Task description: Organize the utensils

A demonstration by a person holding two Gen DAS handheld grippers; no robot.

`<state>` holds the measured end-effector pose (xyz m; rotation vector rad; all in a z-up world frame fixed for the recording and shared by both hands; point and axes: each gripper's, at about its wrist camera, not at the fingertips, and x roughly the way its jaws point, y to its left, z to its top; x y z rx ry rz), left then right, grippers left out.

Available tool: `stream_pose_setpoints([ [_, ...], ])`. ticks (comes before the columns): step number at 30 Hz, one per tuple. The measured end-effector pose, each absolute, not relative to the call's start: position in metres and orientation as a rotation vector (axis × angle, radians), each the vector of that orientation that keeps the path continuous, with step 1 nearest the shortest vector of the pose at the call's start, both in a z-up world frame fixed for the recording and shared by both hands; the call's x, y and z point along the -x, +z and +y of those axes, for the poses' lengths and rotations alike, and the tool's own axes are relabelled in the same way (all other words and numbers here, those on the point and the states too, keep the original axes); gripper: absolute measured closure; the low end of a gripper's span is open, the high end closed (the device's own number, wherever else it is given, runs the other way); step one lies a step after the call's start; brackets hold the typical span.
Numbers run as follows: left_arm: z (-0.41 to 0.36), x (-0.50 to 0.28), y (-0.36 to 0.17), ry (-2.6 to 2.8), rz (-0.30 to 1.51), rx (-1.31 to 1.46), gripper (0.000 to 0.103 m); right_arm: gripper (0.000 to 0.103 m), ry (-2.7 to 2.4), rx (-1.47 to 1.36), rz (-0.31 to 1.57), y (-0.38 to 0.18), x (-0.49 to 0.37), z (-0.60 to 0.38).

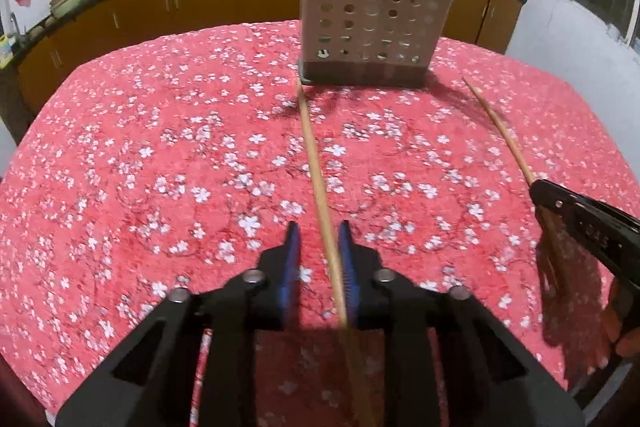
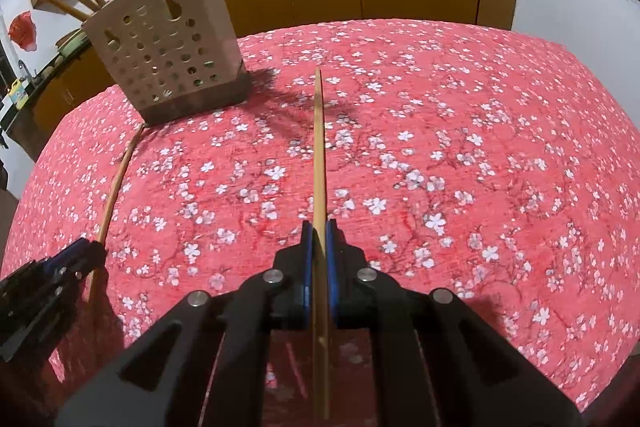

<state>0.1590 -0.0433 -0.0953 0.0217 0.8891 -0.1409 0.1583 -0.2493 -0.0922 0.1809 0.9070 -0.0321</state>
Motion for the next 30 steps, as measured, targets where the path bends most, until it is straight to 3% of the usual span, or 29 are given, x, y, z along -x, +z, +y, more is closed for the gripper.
stream_pose_setpoints([
  [1, -0.041, -0.162, -0.095, -0.136, 0.893, -0.017, 0.094, 0.095, -0.026, -0.179, 0.908, -0.092, -0.159, -0.248],
  [3, -0.030, -0.171, -0.095, -0.120, 0.904, 0.003, 0.095, 0.095, -0.011, -0.168, 0.911, -0.093, -0.162, -0.245],
  [13, 0.018, -0.220, -0.096, -0.047, 0.898, 0.029, 0.095, 0.095, -0.009, -0.117, 0.904, -0.097, -0.196, -0.239],
  [30, 0.027, -0.209, -0.101, -0.055, 0.858, 0.047, 0.094, 0.095, -0.018, -0.098, 0.874, -0.102, -0.201, -0.242],
])
